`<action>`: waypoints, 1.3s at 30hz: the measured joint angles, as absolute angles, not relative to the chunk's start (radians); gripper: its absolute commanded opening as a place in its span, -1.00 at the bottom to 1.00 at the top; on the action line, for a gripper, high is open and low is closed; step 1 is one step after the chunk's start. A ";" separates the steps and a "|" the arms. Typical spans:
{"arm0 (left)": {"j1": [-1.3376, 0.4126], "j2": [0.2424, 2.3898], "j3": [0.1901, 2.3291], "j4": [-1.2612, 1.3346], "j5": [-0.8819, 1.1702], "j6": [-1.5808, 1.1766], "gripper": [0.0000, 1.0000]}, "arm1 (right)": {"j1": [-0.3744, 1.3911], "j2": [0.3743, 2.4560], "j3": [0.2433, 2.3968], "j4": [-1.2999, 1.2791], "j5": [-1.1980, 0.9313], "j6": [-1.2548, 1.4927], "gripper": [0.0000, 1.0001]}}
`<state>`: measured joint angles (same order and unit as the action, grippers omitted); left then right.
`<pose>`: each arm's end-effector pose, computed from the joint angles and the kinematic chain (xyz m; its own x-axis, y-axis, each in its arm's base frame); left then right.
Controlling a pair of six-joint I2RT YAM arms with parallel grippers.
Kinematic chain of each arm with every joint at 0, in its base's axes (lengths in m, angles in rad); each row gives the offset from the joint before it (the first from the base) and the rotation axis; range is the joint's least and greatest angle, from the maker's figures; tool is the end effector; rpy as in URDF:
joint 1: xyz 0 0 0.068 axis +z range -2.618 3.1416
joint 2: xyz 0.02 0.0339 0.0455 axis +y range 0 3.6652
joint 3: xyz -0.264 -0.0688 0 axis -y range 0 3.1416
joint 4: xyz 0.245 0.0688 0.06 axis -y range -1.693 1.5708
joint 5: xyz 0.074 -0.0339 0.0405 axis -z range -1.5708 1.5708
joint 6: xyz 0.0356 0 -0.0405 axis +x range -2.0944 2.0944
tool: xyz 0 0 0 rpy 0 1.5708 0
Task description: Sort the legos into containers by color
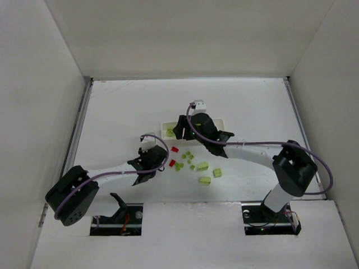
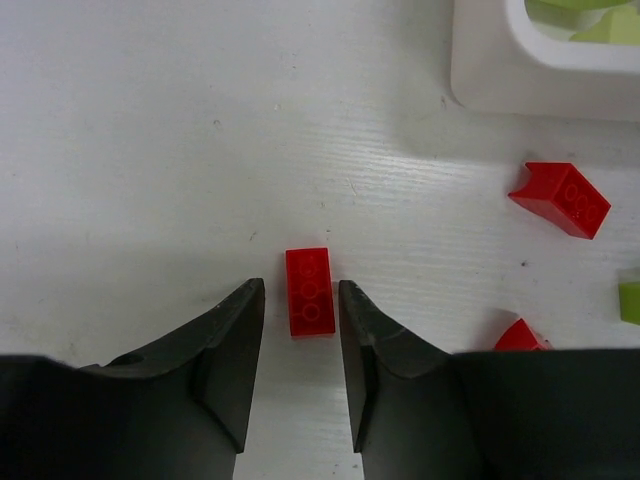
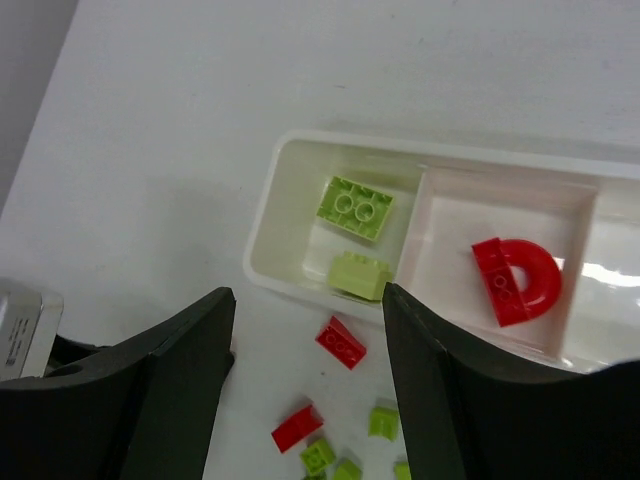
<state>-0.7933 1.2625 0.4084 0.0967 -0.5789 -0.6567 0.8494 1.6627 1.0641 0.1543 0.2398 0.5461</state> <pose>0.1693 -0.1442 0.1484 -0.5757 -0.1437 -0.8050 -0.0426 0.9884 -0.1459 0.2563 0.2786 0.2412 -0.5478 0.1410 -0.8246 -0.3549 0.8535 0.3817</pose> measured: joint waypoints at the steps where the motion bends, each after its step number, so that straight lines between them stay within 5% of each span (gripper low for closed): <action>1: -0.791 1.263 0.408 0.098 -0.579 -0.659 -0.55 | 0.843 1.623 1.031 0.165 0.240 0.546 0.34; 6: -0.797 1.259 0.409 0.089 -0.583 -0.662 -0.73 | 0.802 1.445 0.861 0.199 0.262 0.546 0.33; 14: -0.884 1.121 0.533 -0.003 -0.602 -0.661 -0.71 | 0.717 1.188 0.604 0.199 0.318 0.556 -0.37; 27: -0.824 1.574 0.988 0.168 -0.437 -0.577 -0.63 | 0.677 1.087 0.474 0.186 0.349 0.604 -0.22; 39: -0.783 1.807 1.140 0.168 -0.365 -0.527 -0.38 | 0.694 1.098 0.474 0.195 0.364 0.603 -0.19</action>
<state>-0.7830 1.8069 1.1397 0.1677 -0.3653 -0.5274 0.6941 1.0981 0.4736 0.1947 0.3645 0.6029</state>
